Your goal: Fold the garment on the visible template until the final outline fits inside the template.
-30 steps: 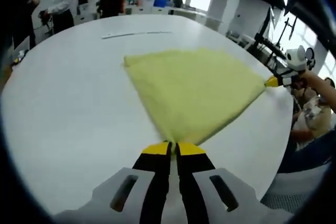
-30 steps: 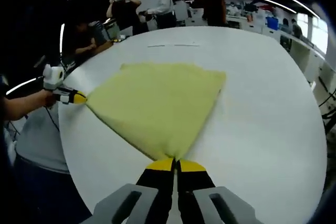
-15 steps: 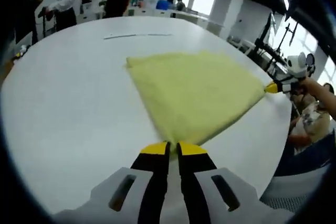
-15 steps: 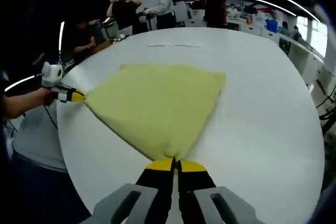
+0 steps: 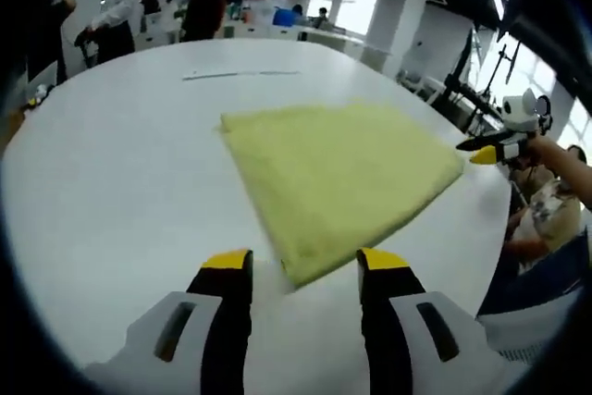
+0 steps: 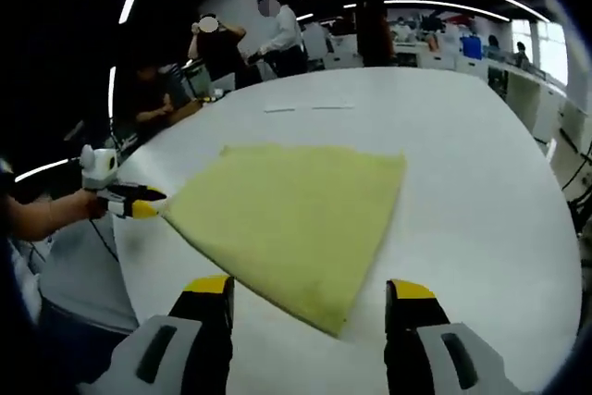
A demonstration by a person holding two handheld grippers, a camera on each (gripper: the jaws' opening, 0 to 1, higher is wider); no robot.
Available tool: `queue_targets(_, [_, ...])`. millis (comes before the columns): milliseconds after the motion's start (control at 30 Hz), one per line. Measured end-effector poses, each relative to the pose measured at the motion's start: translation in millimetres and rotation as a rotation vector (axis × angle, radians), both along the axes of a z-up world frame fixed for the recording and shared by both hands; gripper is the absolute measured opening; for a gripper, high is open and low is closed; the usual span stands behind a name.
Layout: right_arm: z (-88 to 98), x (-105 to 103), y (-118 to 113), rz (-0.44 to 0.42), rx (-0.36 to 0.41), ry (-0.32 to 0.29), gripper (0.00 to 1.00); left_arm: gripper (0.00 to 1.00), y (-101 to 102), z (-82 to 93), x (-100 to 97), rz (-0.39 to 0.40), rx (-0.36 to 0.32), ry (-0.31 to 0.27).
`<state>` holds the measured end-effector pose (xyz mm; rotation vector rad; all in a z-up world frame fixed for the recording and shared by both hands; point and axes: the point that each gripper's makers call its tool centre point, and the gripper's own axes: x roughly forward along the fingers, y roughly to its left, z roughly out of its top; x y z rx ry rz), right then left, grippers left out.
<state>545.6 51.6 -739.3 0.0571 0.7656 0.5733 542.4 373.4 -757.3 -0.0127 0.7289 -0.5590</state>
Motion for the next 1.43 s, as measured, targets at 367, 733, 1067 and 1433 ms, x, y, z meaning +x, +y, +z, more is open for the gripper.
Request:
queue_targets(367, [42.0, -5.1, 10.3, 0.029, 0.024, -0.078, 0.95, 0.79, -10.7, 37.8, -8.2, -0.054, -0.080, -0.091])
queue_targets(733, [70.0, -14.4, 21.3, 0.086, 0.021, -0.142, 0.99, 0.99, -18.1, 64.3, -15.2, -0.072, -0.104, -0.143])
queue_targets(1067, [72.6, -20.6, 23.7, 0.103, -0.001, -0.178, 0.99, 0.99, -13.8, 69.7, -17.9, -0.069, -0.078, -0.161])
queue_targets(1433, [73.7, -30.1, 30.0, 0.129, 0.005, -0.217, 0.99, 0.99, -9.0, 59.6, -32.9, -0.084, -0.026, -0.141])
